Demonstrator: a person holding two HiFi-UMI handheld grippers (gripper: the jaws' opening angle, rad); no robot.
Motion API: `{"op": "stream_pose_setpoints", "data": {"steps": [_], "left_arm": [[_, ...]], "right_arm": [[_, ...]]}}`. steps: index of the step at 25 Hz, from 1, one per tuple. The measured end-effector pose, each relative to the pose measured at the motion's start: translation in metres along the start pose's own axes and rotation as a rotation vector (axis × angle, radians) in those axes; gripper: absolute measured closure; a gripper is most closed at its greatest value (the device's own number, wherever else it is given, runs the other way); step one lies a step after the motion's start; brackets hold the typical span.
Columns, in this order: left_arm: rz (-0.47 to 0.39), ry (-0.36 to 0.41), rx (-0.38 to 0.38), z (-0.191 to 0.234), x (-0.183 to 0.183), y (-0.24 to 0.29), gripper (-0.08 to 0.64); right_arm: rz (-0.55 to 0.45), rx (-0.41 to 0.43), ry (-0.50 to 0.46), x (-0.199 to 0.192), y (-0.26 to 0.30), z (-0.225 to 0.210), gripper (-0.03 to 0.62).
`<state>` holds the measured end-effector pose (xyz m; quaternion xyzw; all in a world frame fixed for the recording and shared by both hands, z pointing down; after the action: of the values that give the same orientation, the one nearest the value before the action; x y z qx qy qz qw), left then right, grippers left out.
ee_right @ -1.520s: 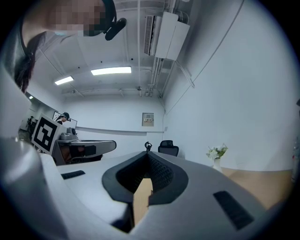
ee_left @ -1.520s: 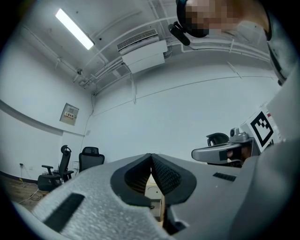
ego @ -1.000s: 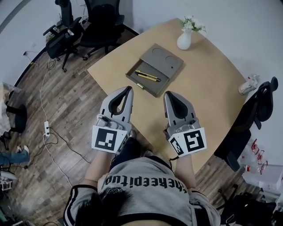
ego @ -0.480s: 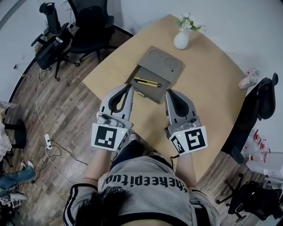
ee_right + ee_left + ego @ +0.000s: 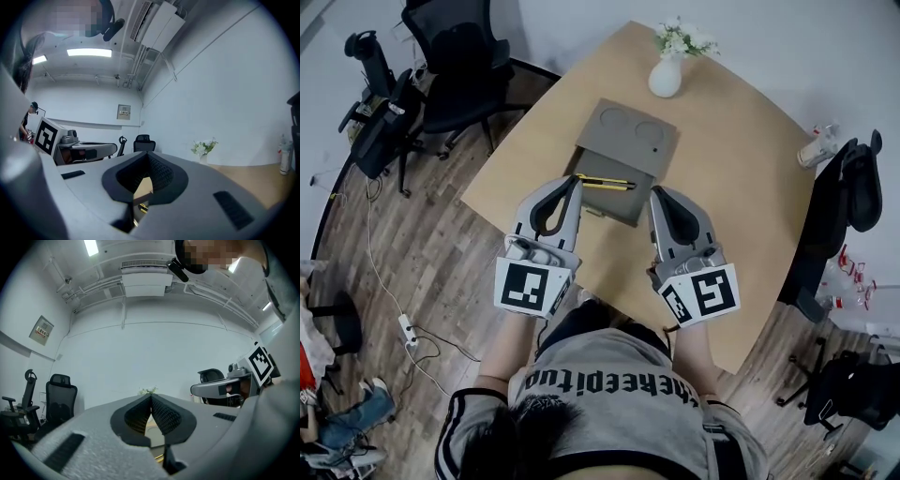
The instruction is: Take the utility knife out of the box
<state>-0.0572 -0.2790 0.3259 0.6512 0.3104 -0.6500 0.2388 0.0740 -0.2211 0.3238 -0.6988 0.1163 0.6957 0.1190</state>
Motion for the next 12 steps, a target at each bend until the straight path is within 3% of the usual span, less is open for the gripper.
{"op": "stream_pose_setpoints", "data": {"steps": [7,12], "left_arm": [[0.087,0.03,-0.095,0.003,-0.018,0.028,0.543],[0.102,0.037,-0.155,0.0,-0.028,0.047,0.543]], "right_arm": [[0.017,-0.065,0.013,-0.007,0.011,-0.013,0.586],[0.036,-0.102,0.025,-0.016,0.015,-0.021,0.586]]}}
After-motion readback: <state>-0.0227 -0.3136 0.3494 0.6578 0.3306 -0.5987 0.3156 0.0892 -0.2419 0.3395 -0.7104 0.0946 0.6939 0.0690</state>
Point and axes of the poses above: the fingertips, and each gripper's own axes: y forward along the fingers, z to its left, x out of its top, the point moved 3 cm from there along -y, backward along the fingers, and after that the axes turned 5 degrees about x, right-handed, at the moved point
